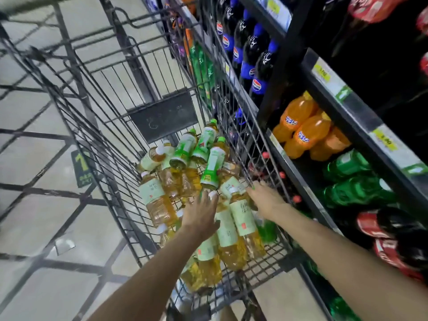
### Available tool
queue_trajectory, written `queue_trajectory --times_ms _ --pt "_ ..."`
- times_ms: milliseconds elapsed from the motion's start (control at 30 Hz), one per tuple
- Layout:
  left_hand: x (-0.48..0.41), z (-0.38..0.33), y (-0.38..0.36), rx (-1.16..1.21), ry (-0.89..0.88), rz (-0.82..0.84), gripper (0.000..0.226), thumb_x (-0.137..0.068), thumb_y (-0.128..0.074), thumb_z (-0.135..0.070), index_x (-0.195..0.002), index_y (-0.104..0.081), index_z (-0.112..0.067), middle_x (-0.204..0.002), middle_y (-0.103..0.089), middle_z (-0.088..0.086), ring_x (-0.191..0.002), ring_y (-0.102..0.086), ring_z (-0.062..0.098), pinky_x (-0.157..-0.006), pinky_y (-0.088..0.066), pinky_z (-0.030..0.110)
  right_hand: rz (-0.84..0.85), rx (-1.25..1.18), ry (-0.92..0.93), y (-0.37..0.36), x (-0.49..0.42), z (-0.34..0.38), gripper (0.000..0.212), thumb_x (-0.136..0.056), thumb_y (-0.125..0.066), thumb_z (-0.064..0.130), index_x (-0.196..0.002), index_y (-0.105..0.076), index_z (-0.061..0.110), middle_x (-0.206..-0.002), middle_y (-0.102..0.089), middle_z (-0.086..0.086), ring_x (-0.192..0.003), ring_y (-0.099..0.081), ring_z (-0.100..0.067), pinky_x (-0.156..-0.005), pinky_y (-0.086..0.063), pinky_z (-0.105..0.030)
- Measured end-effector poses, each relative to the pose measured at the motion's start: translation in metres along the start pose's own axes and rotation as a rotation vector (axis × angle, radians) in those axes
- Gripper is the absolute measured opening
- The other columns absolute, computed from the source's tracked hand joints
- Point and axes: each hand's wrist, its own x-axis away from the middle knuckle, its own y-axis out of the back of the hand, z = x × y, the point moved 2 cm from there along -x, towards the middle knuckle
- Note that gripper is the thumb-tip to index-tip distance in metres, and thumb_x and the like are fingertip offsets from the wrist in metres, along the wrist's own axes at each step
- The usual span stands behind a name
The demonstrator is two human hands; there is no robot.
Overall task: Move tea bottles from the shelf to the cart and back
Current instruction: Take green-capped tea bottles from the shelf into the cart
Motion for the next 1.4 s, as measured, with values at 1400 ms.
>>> queue_trajectory --times_ms 1400 --pt "-0.100 0.053 0.001 0.292 0.159 -0.060 0.057 -0.103 -0.047 -0.029 -0.152 -0.024 -0.009 -0.145 -0.039 0.013 -0.136 -0.038 0.037 -0.107 -0.041 0.048 -0.180 -0.682 -0.073 -0.015 -0.100 0.024 0.065 -0.077 -0.084 0.028 -0.137 -0.059 0.030 -0.139 -0.055 -0.002 -0.105 -0.057 -0.003 -0.090 -0.049 -0.016"
